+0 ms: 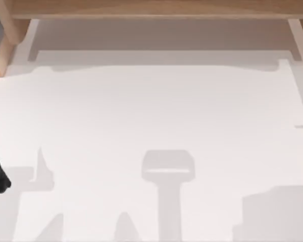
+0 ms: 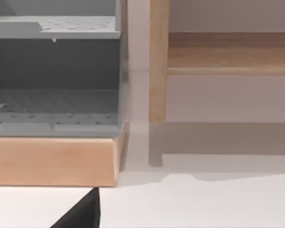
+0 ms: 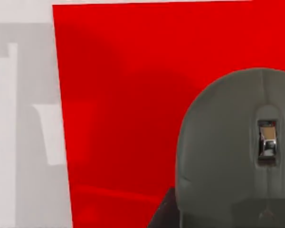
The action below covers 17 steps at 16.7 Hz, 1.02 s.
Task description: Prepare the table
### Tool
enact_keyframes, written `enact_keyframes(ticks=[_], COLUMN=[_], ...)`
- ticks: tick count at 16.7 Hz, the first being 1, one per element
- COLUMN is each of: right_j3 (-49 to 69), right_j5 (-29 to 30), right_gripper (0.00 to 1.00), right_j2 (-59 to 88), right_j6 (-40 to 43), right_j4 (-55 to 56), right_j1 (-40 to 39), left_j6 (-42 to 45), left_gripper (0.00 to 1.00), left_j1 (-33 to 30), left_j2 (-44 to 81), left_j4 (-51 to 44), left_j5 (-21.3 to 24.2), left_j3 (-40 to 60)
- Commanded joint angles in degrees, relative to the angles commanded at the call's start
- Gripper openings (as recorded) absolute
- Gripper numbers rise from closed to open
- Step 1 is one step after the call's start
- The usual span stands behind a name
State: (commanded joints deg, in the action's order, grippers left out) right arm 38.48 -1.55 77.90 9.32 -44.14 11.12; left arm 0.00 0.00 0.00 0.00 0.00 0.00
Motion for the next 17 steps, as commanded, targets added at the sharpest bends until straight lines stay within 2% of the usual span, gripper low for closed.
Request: enact_keyframes(ticks=[17], right_j3=[3.09], right_j5=[-0.24], right_gripper=[0.0], right_j2=[-2.37], right_j6=[0.1], right_j4=[2.64], right_j1=[-0.19], left_j6=[0.0], left_gripper=[1.0], left_j1=[0.0], left_j2=[0.0], left_j4=[0.0], left_j5=[0.0], left_j3=[0.0])
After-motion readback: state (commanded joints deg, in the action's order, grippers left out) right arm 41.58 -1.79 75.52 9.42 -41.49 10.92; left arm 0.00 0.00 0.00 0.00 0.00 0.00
